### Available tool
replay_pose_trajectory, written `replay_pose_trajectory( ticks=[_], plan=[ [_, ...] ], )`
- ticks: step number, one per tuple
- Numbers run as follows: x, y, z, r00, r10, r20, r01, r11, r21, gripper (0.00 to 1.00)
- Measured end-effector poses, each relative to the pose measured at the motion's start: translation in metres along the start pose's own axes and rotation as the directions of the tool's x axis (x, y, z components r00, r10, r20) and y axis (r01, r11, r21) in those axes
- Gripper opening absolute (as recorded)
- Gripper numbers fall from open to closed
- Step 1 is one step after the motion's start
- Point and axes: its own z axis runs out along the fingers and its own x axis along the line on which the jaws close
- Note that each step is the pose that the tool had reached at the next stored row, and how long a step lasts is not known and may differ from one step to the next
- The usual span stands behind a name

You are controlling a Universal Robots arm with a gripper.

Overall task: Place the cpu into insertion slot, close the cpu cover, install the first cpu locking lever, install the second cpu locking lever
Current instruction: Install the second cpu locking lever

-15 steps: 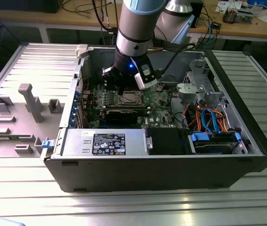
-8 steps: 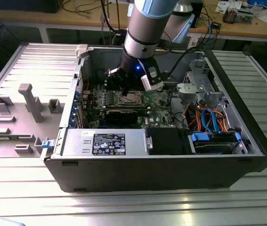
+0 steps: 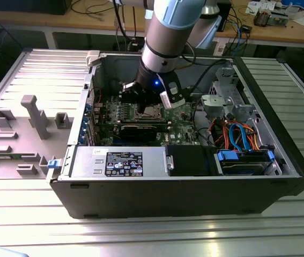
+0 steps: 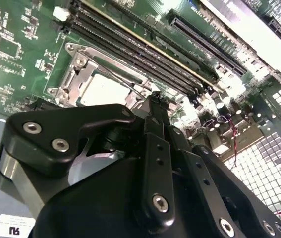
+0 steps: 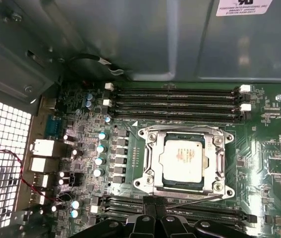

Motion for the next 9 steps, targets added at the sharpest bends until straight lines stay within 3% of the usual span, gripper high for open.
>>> replay_pose_trajectory(
  ticks=[5, 9],
  plan=[
    [0.0005, -0.0017, 0.0079, 1.0000, 0.002, -0.0019, -0.002, 1.0000, -0.0002, 0.11],
    [0.0047, -0.0031, 0.0159, 1.0000, 0.001, -0.0020, -0.001, 1.0000, -0.0003, 0.11]
  ],
)
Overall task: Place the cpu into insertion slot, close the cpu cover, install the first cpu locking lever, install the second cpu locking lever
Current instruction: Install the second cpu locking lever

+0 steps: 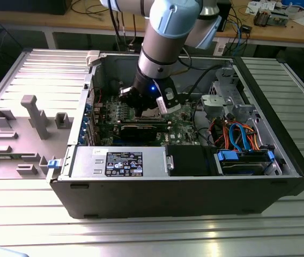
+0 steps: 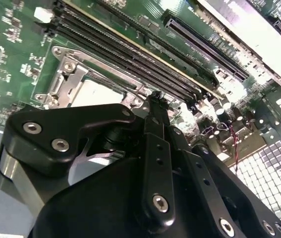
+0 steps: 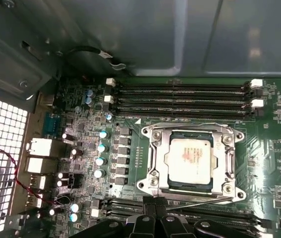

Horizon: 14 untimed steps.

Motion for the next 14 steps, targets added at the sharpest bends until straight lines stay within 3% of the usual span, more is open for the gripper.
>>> replay_pose_trajectory(
  ticks=[5, 9, 12, 14],
  plan=[
    [0.0005, -0.0077, 0.0014, 1.0000, 0.000, 0.0000, 0.000, 1.0000, -0.0014, 0.11],
    [0.0031, -0.0088, 0.0045, 1.0000, 0.003, 0.0009, -0.003, 1.0000, -0.0057, 0.11],
    [0.0045, -0.0088, 0.0054, 1.0000, 0.003, 0.0019, -0.003, 0.9998, -0.0172, 0.11],
    [0.0044, -0.0089, 0.0069, 1.0000, 0.002, 0.0027, -0.002, 0.9996, -0.0292, 0.11]
  ],
)
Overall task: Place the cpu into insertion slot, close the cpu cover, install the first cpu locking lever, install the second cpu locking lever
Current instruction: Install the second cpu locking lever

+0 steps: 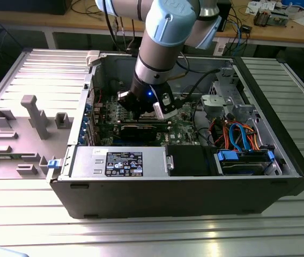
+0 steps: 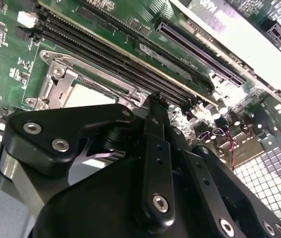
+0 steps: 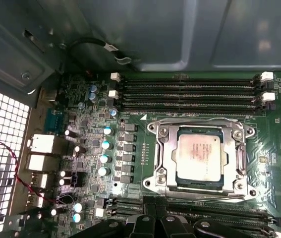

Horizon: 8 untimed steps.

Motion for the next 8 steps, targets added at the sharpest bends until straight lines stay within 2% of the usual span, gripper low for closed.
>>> replay_pose_trajectory(
  ticks=[1, 5, 8],
  plan=[
    [-0.0002, -0.0003, 0.0014, 1.0000, 0.000, 0.0002, 0.000, 1.0000, -0.0022, 0.11],
    [-0.0005, -0.0014, 0.0063, 1.0000, 0.001, 0.0004, -0.001, 1.0000, -0.0032, 0.11],
    [-0.0003, -0.0014, 0.0070, 1.0000, 0.000, 0.0007, 0.000, 1.0000, -0.0096, 0.11]
  ],
)
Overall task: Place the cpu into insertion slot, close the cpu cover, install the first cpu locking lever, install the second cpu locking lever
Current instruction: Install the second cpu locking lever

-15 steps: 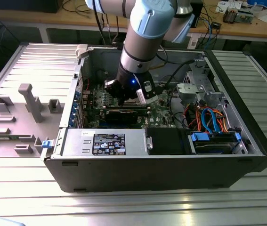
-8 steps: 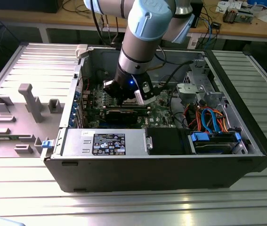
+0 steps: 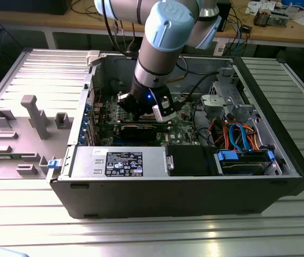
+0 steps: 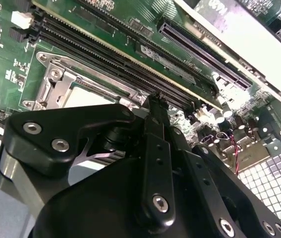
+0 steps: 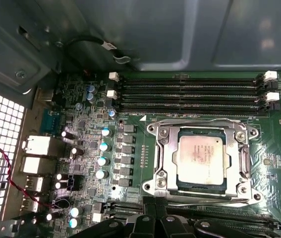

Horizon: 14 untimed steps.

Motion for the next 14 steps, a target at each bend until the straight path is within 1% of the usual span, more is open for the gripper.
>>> replay_pose_trajectory(
  ticks=[14],
  plan=[
    [0.0002, -0.0001, 0.0001, 1.0000, 0.001, 0.0001, -0.001, 1.0000, -0.0003, 0.11]
  ],
)
